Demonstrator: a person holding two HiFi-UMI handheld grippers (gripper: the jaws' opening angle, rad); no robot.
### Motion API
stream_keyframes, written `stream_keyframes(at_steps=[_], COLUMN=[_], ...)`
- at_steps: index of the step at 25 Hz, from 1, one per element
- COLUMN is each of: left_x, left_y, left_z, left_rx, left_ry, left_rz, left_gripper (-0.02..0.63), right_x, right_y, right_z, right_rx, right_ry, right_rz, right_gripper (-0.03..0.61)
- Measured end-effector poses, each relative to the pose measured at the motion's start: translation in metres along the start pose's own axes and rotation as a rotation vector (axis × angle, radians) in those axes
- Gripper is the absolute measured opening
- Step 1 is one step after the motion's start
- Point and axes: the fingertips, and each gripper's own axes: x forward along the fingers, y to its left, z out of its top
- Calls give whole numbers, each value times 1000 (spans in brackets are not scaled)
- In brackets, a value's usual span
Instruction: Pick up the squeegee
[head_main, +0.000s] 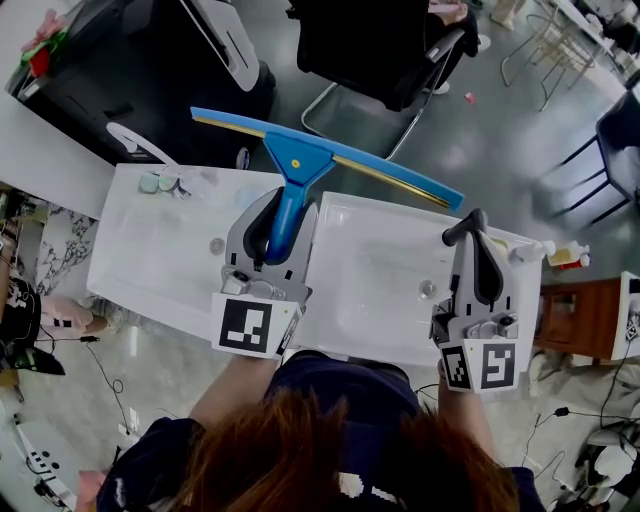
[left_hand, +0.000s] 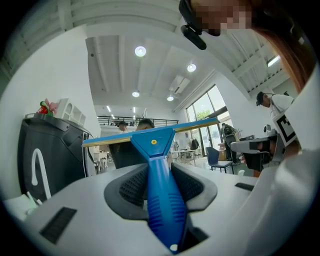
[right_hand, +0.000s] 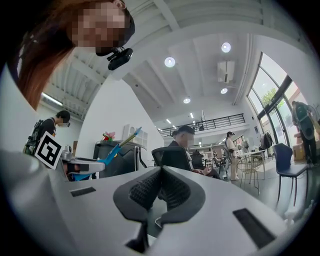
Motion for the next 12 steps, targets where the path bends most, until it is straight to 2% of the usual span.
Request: stream_keyframes(at_steps=[12], left_x=[0], left_y=[4], left_z=[-5], left_rx=[32], left_ry=[17], left_rz=[8], left_gripper=[153], right_x=[-2], right_y=[4], right_z=[4], right_rx=[5], right_ry=[-13], right_rz=[2], right_gripper=[15])
